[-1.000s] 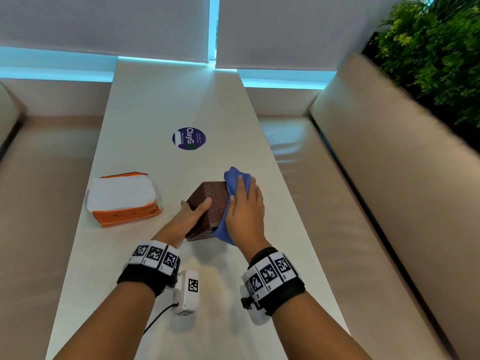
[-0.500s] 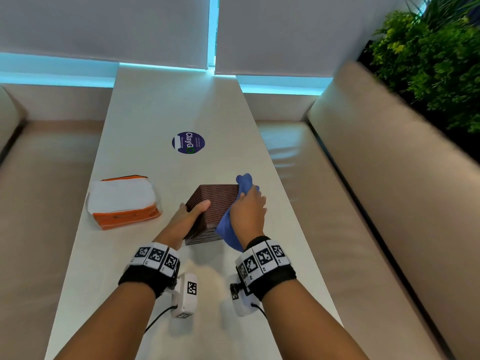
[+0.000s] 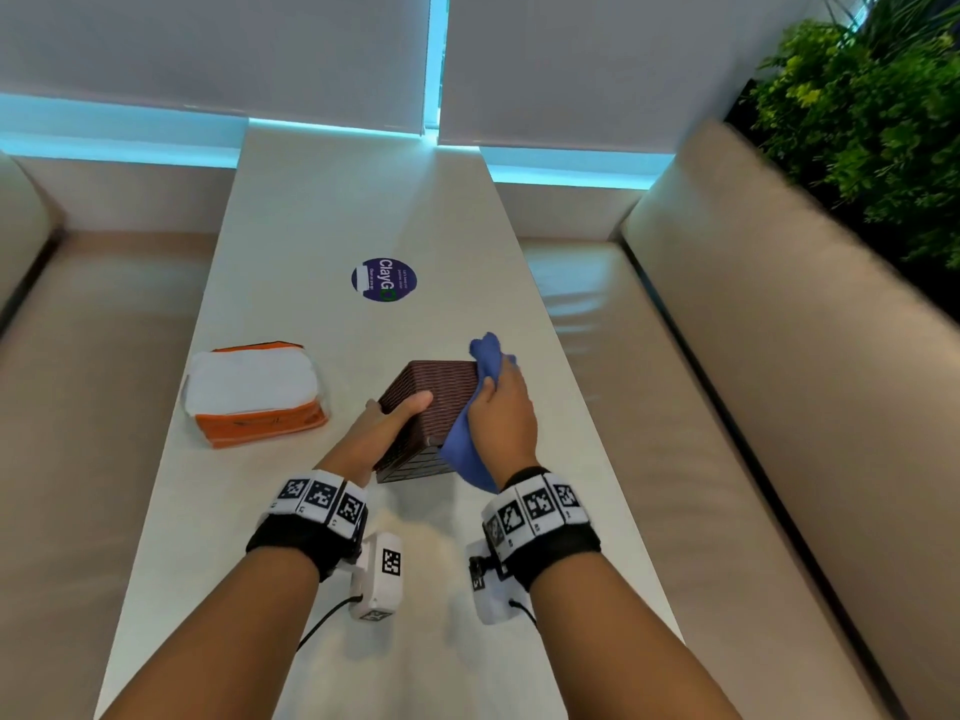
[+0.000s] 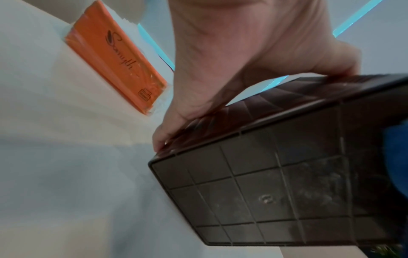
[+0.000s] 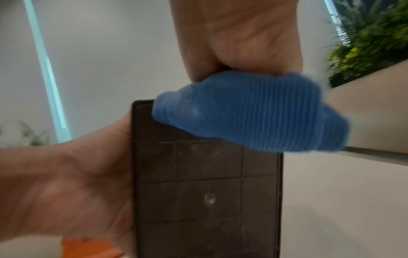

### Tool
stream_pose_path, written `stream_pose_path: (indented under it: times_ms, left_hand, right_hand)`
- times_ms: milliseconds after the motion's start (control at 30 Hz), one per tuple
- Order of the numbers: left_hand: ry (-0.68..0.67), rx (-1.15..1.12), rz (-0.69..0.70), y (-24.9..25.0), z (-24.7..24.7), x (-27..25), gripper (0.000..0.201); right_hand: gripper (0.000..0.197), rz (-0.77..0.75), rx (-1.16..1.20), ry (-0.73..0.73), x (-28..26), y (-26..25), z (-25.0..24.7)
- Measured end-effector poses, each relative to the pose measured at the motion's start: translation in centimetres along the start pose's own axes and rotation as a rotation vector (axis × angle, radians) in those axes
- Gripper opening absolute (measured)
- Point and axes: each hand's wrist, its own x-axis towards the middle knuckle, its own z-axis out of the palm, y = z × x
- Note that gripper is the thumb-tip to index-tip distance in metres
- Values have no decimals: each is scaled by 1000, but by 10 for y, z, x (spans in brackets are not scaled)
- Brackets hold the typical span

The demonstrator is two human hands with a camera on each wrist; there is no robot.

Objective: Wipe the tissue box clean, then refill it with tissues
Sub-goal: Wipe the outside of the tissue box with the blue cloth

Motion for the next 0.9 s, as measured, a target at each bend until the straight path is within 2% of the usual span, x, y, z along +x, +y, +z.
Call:
stream_pose_path:
  times_ms: [67, 133, 167, 267, 300, 367, 433, 500, 633, 800, 900]
  left_hand:
    - [13, 5, 5, 3, 1, -2, 112]
    - [26, 18, -2, 7, 4, -3, 135]
    - [17, 20, -7, 11, 6, -5, 137]
    - [45, 3, -24, 13, 12, -7, 104]
    - [46, 3, -29, 12, 12, -5, 100]
    - [16, 4, -35, 13, 11, -7, 113]
    - [11, 3, -29, 11, 7, -5, 133]
    - [19, -4, -33, 2, 1, 7, 140]
    - [22, -19, -23, 5, 2, -3, 142]
    - [13, 54, -10, 14, 8, -19, 124]
    - [6, 88, 5, 8, 4, -18, 132]
  right_hand:
    - [36, 178, 87, -2, 9, -1, -7]
    - [38, 230, 4, 5, 13, -6, -8]
    - [42, 175, -93, 2, 9, -10, -6]
    - [49, -194, -229, -68, -7, -18, 4]
    - [50, -281, -219, -107, -13, -18, 5]
    - [50, -324, -177, -119, -17, -16, 3]
    - [48, -254, -125, -80, -9, -11, 3]
    - [46, -174, -69, -47, 2, -4, 3]
    - [41, -19, 79, -58, 17, 8, -7]
    - [39, 152, 128, -131, 19, 8, -23]
    - [42, 295, 180, -238, 24, 13, -29]
